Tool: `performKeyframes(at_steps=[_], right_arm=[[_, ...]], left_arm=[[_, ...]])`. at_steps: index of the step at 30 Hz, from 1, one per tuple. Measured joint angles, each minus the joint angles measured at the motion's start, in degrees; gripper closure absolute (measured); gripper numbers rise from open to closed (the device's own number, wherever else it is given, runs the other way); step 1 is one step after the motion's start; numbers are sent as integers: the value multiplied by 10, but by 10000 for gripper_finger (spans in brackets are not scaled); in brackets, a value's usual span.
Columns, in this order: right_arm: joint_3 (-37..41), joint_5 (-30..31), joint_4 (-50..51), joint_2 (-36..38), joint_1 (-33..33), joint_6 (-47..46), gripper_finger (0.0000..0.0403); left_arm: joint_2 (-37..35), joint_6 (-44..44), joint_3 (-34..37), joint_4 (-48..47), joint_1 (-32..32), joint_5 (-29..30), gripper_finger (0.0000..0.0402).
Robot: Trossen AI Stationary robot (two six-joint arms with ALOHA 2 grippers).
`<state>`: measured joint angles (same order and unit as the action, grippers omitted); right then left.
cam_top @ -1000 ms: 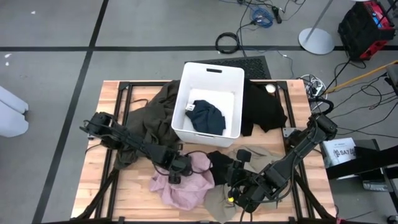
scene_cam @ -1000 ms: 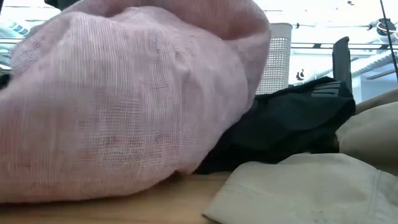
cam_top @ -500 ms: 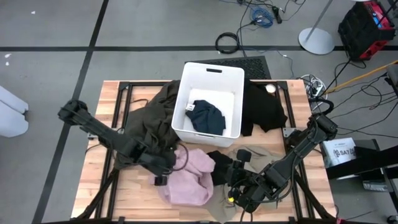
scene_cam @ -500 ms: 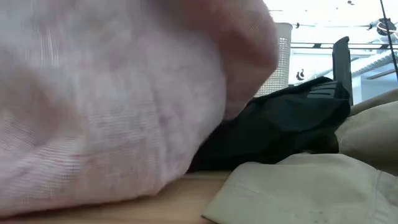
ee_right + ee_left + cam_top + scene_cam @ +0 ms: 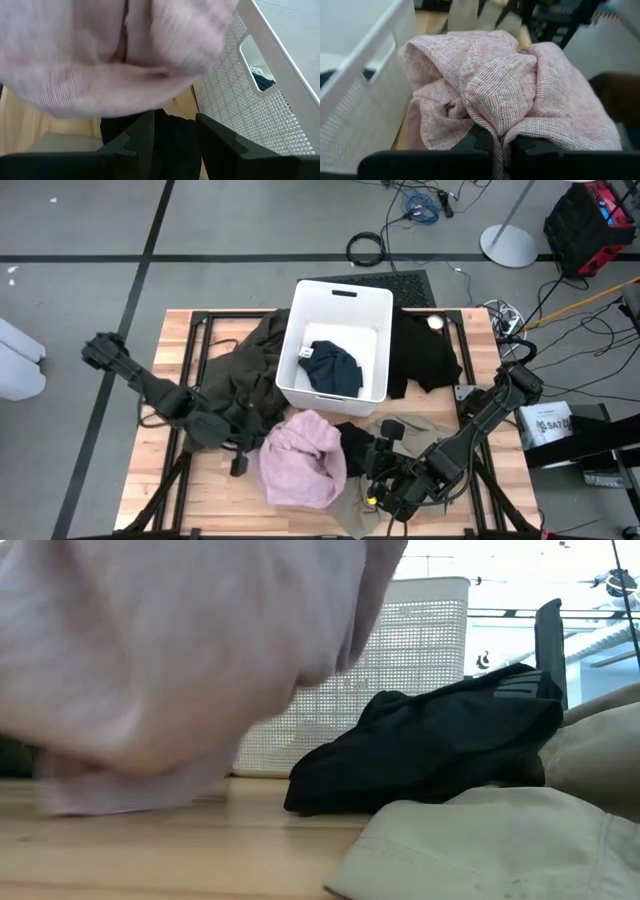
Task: Sort clothes
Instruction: Put the pink shirt into the white laundry bin
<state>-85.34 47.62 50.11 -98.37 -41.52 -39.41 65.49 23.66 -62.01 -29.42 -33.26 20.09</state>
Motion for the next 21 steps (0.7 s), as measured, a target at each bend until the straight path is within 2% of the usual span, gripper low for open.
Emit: performKeyframes(at_steps=[8, 12, 17, 21], right_arm=[[0, 0, 22, 0, 0, -2, 273], [0, -2, 26, 0, 0, -8, 273], [0, -30, 36, 0, -1, -6, 273], [0, -30, 54, 0, -1, -6, 273]], left_arm=[[-63, -18, -1, 60, 0, 36, 382], [-91, -59, -1, 135, 6, 46, 382], [-120, -83, -1, 214, 52, 58, 382], [-128, -119, -21, 220, 113, 60, 382]])
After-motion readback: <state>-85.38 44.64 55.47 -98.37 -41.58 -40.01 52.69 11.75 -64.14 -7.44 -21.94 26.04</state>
